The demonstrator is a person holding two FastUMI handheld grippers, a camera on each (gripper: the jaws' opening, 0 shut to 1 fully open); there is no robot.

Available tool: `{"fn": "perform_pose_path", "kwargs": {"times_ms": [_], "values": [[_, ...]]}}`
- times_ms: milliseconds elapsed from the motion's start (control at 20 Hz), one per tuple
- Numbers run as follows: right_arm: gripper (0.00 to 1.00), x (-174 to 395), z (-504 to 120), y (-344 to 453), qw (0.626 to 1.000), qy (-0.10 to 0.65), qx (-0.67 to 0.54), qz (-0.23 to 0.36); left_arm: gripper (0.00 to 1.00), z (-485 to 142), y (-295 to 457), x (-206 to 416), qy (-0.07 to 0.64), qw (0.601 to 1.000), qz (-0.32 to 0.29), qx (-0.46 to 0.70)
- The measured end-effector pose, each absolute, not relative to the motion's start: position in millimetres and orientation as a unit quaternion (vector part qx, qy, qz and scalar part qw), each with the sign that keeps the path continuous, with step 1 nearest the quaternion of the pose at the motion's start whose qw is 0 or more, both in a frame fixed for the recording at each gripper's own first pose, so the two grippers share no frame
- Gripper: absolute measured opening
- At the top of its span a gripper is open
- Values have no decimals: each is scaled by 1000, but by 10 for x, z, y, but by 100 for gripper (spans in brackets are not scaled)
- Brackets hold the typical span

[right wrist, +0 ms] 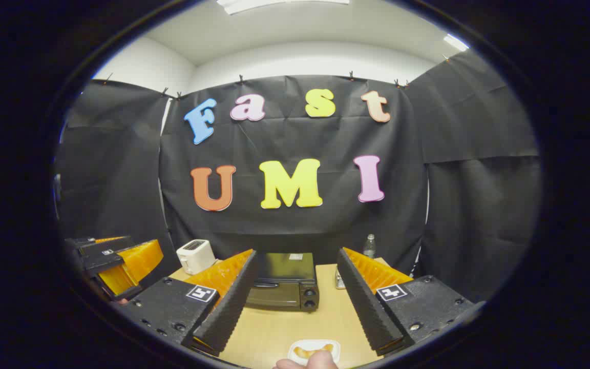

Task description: Open the electric oven with the left hand, put the food in, and close the electric oven.

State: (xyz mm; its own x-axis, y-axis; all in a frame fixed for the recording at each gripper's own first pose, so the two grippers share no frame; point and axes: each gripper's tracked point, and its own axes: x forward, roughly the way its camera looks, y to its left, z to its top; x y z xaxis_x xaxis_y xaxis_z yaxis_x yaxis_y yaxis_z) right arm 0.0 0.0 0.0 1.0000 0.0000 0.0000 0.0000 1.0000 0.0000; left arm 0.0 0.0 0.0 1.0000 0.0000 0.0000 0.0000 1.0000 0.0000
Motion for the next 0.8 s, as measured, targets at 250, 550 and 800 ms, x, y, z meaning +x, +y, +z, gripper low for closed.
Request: {"fn": "perform_pose_path", "kwargs": {"times_ms": [250, 550, 800], "values": [[96, 35, 18, 22, 1000, -3, -1, 3, 94, 24, 27, -9, -2, 1000, 5, 6], [98, 50, -73, 32, 1000, 10, 13, -1, 94, 14, 113, -30, -3, 1000, 18, 1], [96, 46, -102, 44, 1000, 12, 5, -2, 94, 14, 135, -55, -4, 1000, 18, 2]]}}
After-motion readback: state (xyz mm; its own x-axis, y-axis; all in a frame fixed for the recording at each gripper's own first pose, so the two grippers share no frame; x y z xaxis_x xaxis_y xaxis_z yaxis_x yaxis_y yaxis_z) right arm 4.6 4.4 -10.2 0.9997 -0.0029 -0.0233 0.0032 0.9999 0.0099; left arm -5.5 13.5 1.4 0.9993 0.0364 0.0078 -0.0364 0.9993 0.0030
